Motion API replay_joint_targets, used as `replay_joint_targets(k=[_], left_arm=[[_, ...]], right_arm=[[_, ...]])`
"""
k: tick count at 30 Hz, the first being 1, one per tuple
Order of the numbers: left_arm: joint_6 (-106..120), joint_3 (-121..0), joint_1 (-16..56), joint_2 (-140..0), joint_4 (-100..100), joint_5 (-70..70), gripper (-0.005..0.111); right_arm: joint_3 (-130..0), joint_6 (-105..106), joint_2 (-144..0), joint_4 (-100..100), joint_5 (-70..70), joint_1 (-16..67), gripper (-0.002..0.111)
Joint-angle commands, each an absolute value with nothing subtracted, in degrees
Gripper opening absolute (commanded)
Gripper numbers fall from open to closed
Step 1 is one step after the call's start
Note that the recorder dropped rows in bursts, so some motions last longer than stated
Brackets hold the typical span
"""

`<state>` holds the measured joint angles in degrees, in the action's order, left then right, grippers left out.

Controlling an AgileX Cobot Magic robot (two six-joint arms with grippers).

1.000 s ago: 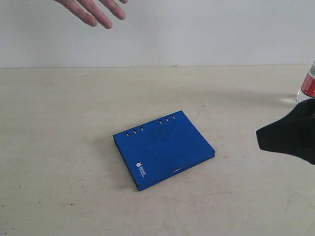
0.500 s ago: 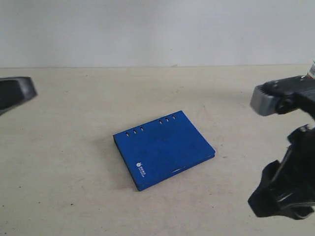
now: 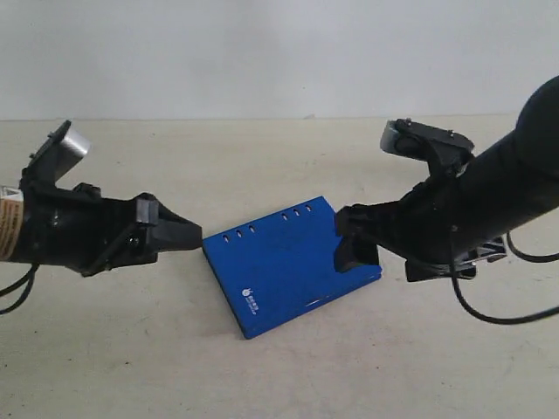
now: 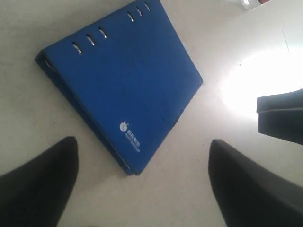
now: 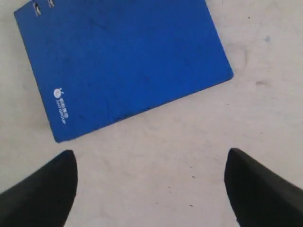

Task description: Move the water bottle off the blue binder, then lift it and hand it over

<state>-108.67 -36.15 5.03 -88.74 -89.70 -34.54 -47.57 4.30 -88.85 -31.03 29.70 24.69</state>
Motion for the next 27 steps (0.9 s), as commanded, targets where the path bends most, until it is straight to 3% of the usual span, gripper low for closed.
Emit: replay_joint_targets(k=[1,5,11,13,20,27], left_arm=[[-105.76,-46.79,5.27,-97.83,-90.39,-35.37,0.070],[-105.87,-55.63,5.27,-105.61,-95.89,-38.21,0.070],[-108.77,-64.33,5.27,-116.11,-99.95,-38.24,0.069],[-108.86,-65.98,5.27,-118.33,-99.95,-39.05,0.069],[-111.16,-67.30,5.27,-121.79,-99.95,-42.14,0.069],[-114.35,-67.30,5.35,-122.43,-99.95,-57.17,0.060]], right_arm=[[-51.09,17.51,-94.78,-49.42,36.50,23.40,0.075],[-51.24,28.65,-95.20,-60.51,45.63,23.40,0.075],[-51.24,35.00,-95.20,-61.93,57.93,23.40,0.074],[-51.24,35.67,-94.97,-63.17,61.98,23.40,0.063],[-51.24,41.60,-90.95,-72.37,66.41,23.40,-0.001],[-51.49,44.15,-85.47,-73.36,59.74,23.40,0.000]])
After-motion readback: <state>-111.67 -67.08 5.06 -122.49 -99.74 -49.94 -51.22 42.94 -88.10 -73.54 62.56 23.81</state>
